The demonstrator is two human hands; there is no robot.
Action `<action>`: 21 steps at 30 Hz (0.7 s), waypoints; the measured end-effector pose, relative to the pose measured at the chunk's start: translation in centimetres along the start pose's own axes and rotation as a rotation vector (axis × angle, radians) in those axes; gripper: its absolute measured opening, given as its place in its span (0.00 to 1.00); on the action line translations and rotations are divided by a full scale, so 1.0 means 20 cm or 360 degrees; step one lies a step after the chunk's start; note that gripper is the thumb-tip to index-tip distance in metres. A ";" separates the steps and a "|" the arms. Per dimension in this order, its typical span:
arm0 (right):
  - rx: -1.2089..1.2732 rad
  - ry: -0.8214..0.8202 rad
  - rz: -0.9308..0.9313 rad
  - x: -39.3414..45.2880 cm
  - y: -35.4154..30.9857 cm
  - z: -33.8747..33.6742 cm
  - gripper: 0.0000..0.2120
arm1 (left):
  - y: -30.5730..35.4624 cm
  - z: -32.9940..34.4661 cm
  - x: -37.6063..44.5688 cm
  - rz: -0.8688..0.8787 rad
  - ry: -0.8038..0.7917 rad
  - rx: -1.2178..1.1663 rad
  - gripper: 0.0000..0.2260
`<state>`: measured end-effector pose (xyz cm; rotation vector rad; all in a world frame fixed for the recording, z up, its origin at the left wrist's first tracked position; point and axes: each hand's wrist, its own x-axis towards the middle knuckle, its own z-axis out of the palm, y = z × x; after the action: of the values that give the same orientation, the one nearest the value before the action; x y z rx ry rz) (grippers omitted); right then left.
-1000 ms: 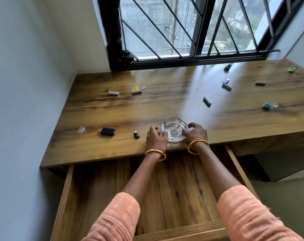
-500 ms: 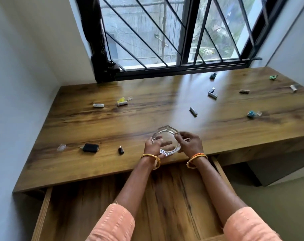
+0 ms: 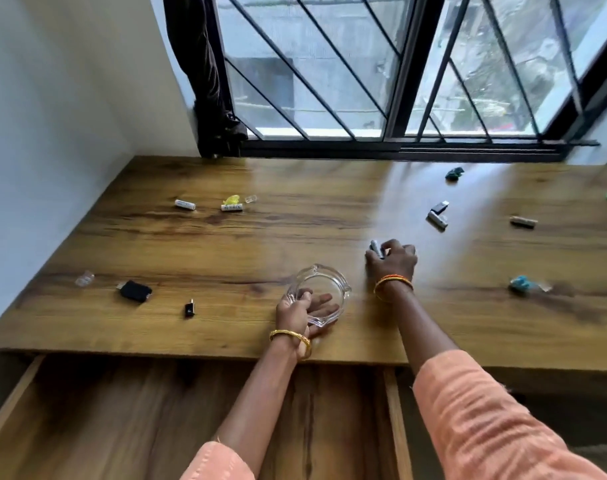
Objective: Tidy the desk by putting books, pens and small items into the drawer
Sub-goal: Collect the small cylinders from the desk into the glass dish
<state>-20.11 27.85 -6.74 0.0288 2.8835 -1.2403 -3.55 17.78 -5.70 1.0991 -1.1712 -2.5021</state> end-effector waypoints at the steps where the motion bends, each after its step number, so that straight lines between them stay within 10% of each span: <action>1: 0.0023 0.0033 -0.0037 0.01 0.02 0.01 0.13 | -0.02 0.00 0.01 0.0030 0.0022 0.0004 0.05; 11: 0.0835 -0.0210 -0.0200 -0.18 -0.01 -0.11 0.08 | -0.07 0.02 0.01 0.0305 0.0121 0.0181 0.12; 15: 0.0373 -0.0239 -0.0761 -0.40 -0.06 -0.08 0.06 | -0.06 0.03 -0.01 0.0332 0.0128 0.0209 0.11; 21: -0.0211 -0.0272 -0.0667 -0.49 -0.07 -0.08 0.10 | -0.11 -0.02 0.01 0.0444 0.0275 0.0549 0.20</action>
<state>-10.23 27.84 -4.59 -0.6778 2.8976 -1.0224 -3.07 18.99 -7.47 1.1086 -1.6163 -2.0042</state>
